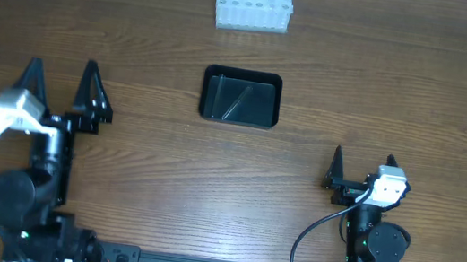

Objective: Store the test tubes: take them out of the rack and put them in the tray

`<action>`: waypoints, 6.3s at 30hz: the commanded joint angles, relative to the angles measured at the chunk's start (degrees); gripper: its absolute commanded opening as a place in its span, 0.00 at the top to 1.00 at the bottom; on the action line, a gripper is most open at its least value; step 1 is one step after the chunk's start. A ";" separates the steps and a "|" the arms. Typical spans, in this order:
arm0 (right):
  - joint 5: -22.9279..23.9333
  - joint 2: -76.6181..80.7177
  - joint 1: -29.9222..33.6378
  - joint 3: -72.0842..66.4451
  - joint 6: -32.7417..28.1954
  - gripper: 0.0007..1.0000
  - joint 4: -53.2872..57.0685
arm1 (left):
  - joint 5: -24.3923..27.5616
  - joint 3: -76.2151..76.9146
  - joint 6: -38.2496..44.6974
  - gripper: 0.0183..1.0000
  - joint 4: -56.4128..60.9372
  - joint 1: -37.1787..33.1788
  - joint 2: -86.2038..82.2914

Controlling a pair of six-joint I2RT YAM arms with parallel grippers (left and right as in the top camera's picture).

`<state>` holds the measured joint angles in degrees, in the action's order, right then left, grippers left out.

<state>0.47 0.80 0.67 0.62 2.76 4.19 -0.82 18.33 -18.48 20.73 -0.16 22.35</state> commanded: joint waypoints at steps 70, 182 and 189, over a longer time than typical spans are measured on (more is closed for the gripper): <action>-0.44 -0.52 0.33 -0.31 -0.28 0.01 0.20 | -2.45 -17.99 13.16 0.00 -24.65 -1.36 -22.18; 23.45 134.25 -24.48 116.50 9.81 0.18 20.74 | -2.45 -17.99 13.16 0.00 -24.68 -1.36 -22.18; 24.70 134.38 -24.30 116.50 9.81 0.35 20.20 | -2.45 -17.99 13.16 0.00 -24.65 -1.36 -22.18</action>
<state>23.55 133.84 -23.79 115.42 12.05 24.73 -3.57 0.58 -6.39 -3.92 -1.17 0.62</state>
